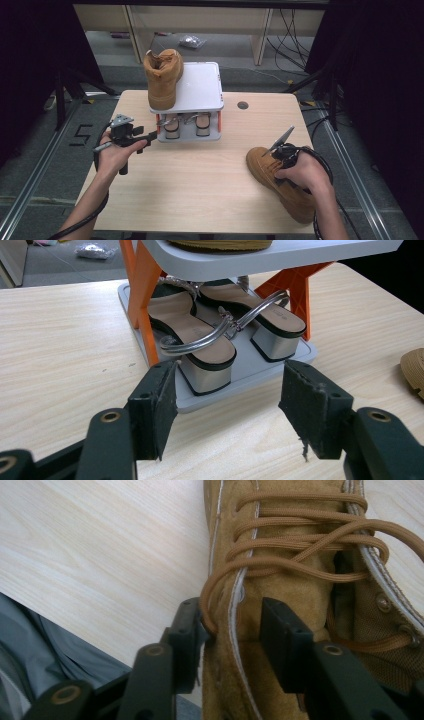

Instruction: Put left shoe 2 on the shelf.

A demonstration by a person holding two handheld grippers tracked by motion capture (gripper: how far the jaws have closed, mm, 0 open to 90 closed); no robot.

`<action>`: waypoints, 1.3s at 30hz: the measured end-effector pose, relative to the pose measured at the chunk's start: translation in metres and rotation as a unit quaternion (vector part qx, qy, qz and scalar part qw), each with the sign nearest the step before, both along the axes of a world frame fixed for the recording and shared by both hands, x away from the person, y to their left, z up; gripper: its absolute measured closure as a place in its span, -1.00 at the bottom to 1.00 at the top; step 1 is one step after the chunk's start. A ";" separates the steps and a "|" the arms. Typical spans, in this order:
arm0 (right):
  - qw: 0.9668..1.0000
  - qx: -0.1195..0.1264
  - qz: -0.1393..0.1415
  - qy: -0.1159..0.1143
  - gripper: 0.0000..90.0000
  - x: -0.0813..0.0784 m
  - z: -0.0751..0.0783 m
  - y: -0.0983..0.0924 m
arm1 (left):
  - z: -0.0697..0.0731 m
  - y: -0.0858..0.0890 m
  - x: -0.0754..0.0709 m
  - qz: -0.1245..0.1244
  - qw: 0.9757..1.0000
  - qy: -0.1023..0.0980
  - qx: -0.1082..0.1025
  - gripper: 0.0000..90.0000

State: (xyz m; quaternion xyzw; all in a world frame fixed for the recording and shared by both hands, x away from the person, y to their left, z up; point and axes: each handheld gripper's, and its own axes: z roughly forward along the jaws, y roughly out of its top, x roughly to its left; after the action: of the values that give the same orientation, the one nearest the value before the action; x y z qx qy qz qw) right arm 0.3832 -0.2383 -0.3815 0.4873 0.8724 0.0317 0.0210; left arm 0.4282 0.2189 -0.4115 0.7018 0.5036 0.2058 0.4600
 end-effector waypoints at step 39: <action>0.999 0.018 0.034 0.006 0.84 0.020 0.002 0.030 | -0.006 0.006 0.001 0.011 1.000 0.011 0.005 -0.14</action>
State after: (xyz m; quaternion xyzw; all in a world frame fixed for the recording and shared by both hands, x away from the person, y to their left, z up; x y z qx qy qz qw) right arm 0.4036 -0.2086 -0.3800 0.4577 0.8880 0.0448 0.0063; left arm 0.4289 0.2248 -0.4172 0.7010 0.5152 0.2051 0.4485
